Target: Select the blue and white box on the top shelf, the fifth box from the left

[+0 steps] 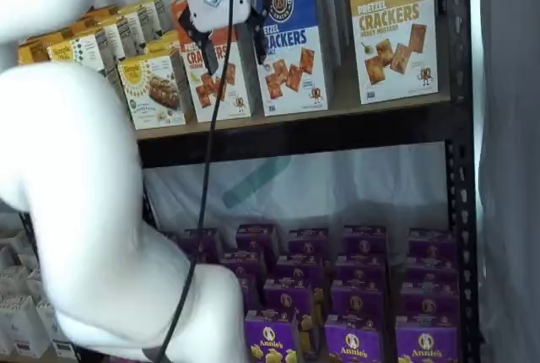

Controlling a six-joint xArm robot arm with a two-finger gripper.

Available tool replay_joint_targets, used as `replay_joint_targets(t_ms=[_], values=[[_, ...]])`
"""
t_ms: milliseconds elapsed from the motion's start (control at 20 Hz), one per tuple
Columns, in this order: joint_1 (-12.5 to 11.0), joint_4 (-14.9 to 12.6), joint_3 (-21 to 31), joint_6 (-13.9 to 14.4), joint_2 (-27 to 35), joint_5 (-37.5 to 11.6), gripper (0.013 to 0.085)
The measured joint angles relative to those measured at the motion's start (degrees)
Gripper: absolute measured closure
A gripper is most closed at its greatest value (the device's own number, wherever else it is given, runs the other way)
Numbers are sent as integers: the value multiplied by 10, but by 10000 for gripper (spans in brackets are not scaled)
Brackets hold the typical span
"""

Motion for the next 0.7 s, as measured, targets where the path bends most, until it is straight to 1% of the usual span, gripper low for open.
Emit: replay_joint_targets(t_ms=[300, 700], values=[[-23, 18, -9, -18, 9, -12, 130], [-38, 21, -19, -33, 3, -2, 130]])
